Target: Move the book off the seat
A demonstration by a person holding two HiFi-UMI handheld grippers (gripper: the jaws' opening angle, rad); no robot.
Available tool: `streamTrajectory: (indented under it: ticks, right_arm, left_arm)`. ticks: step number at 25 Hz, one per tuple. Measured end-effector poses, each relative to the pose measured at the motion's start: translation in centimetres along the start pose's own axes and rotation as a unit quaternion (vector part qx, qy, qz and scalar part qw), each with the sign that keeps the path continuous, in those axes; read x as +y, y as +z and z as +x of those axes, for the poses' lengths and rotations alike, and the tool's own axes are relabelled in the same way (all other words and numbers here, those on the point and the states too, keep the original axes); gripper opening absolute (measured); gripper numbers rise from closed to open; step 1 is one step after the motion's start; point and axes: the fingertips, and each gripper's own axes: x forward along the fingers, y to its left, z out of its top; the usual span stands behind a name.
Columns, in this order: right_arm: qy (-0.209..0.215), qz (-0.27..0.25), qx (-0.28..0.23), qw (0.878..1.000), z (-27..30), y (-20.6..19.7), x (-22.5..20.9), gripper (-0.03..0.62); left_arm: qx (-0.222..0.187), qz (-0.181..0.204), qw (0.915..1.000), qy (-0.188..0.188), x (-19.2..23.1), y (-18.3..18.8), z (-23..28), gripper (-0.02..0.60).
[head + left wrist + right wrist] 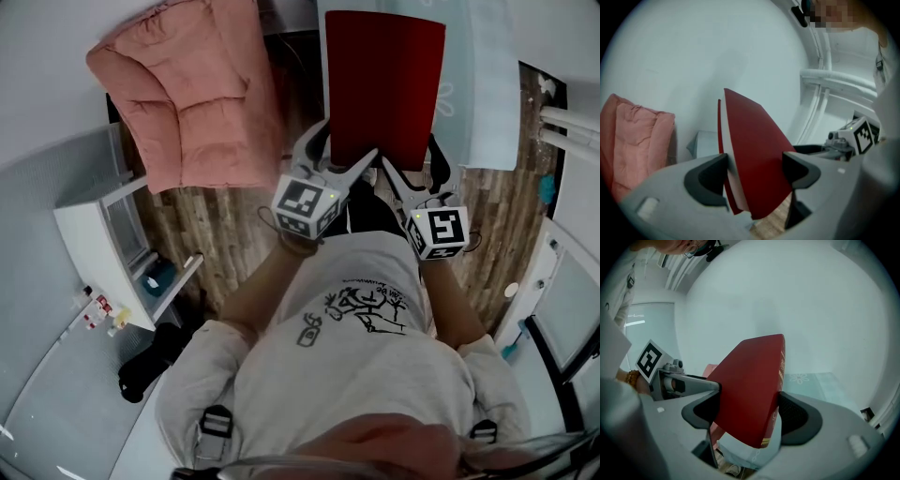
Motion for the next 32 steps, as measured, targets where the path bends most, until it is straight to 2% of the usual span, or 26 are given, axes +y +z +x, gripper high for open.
streamTrajectory:
  ticks: [8, 14, 21, 32]
  right_arm:
    - [0.003, 0.011, 0.036, 0.999, 4.6, -5.1, -1.9, 0.388]
    - [0.004, 0.024, 0.054, 0.998, 7.8, -8.6, -3.2, 0.388]
    - [0.015, 0.035, 0.090, 0.995, 10.9, -13.3, -4.3, 0.388]
    - [0.023, 0.058, 0.134, 0.989, 13.8, -19.2, -5.0, 0.390]
  left_arm:
    - [0.022, -0.031, 0.9993, -0.006, 4.0, -5.1, 3.6, 0.365]
    - [0.037, -0.038, 0.9986, -0.003, 6.7, -8.4, 5.9, 0.364]
    - [0.063, -0.066, 0.9958, 0.006, 9.3, -13.2, 8.0, 0.362]
    - [0.097, -0.089, 0.9913, 0.011, 11.7, -18.9, 9.8, 0.360]
